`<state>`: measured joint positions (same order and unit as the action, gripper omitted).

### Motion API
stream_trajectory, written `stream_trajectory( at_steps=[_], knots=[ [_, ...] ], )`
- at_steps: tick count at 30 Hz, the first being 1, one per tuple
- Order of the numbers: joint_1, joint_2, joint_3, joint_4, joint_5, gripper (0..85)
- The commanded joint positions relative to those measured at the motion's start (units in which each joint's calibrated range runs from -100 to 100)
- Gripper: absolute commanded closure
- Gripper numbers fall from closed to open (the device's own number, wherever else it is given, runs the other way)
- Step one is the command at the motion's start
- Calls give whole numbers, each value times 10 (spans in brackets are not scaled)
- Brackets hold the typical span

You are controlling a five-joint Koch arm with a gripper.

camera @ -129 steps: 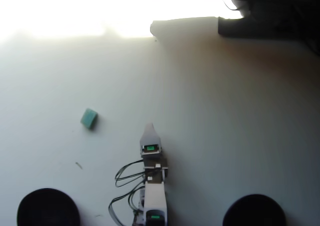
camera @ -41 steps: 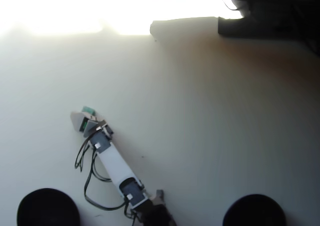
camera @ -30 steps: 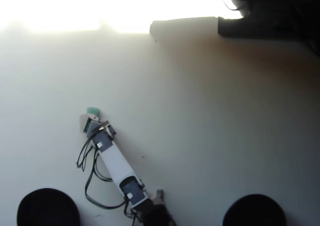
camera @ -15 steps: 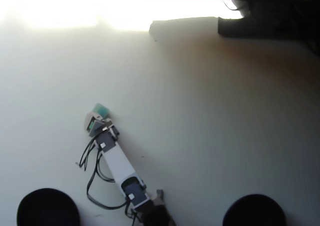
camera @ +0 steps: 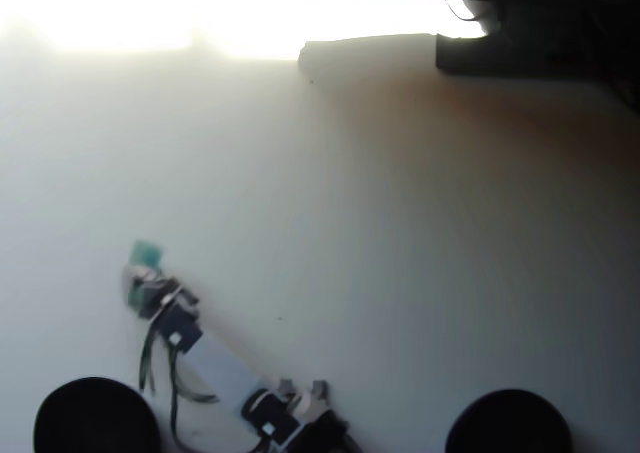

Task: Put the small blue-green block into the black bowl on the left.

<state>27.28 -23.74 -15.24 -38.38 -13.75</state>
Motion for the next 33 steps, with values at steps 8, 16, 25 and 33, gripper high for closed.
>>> stream_trajectory(
  at_steps=[8, 16, 25, 33],
  knots=[
    [95, -31, 218, -95, 1, 823],
    [187, -33, 255, -149, -3, 823],
    [254, -97, 167, -178, 3, 823],
    [297, -157, 83, -179, 7, 823]
  ],
)
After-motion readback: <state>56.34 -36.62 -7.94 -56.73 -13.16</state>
